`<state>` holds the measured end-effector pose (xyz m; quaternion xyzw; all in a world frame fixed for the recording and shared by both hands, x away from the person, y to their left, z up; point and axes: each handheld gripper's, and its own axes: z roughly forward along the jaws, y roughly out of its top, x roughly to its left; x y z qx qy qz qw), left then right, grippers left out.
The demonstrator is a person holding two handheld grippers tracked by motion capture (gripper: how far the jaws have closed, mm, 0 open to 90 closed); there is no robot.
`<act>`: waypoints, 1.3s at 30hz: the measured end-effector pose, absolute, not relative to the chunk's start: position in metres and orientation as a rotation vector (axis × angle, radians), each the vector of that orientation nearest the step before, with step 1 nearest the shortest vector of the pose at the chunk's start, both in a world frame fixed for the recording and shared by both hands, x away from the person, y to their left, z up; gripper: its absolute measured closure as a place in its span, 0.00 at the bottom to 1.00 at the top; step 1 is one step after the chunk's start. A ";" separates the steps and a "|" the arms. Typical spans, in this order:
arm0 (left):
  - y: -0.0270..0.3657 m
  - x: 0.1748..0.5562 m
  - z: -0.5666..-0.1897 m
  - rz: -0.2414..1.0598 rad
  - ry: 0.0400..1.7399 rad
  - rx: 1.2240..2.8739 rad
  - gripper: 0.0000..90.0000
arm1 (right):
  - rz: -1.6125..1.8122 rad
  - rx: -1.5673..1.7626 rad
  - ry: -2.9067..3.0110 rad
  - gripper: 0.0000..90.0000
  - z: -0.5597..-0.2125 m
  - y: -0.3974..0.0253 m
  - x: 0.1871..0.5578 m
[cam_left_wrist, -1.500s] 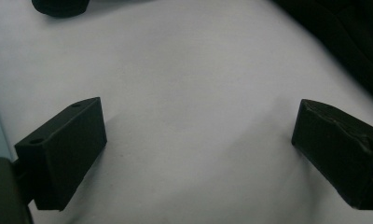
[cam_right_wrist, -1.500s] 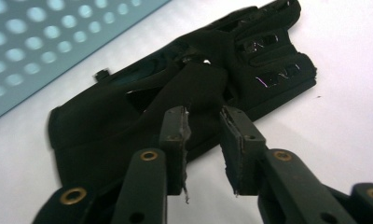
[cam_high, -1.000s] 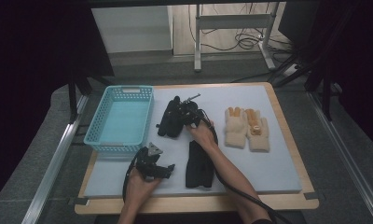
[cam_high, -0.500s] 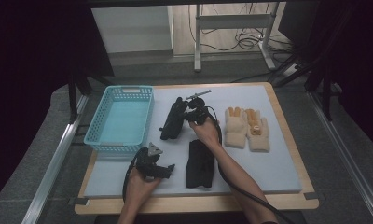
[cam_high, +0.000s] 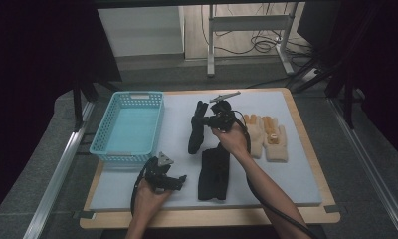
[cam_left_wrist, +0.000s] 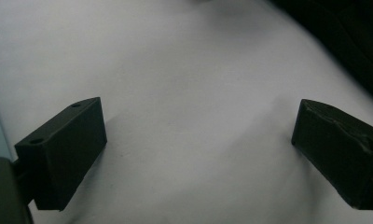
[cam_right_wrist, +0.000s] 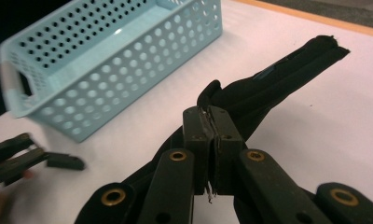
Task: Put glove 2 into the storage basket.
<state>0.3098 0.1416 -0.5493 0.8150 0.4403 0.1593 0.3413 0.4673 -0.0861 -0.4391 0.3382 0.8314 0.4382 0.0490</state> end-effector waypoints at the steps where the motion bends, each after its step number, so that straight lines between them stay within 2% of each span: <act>1: 0.142 0.310 -0.549 0.415 1.145 2.121 0.04 | 1.340 1.027 2.535 0.95 -0.436 -0.089 0.464; 13: 0.141 0.310 -0.549 0.414 1.150 2.116 0.04 | 1.347 0.990 2.564 0.95 -0.411 -0.132 0.420; 17: 0.141 0.310 -0.549 0.414 1.150 2.112 0.04 | 1.361 0.978 2.576 0.95 -0.408 -0.153 0.394; 28: 0.141 0.310 -0.549 0.414 1.150 2.114 0.04 | 1.315 1.026 2.589 0.95 -0.422 -0.194 0.357; 39: 0.141 0.310 -0.549 0.415 1.151 2.112 0.04 | 1.254 1.097 2.598 0.95 -0.443 -0.209 0.345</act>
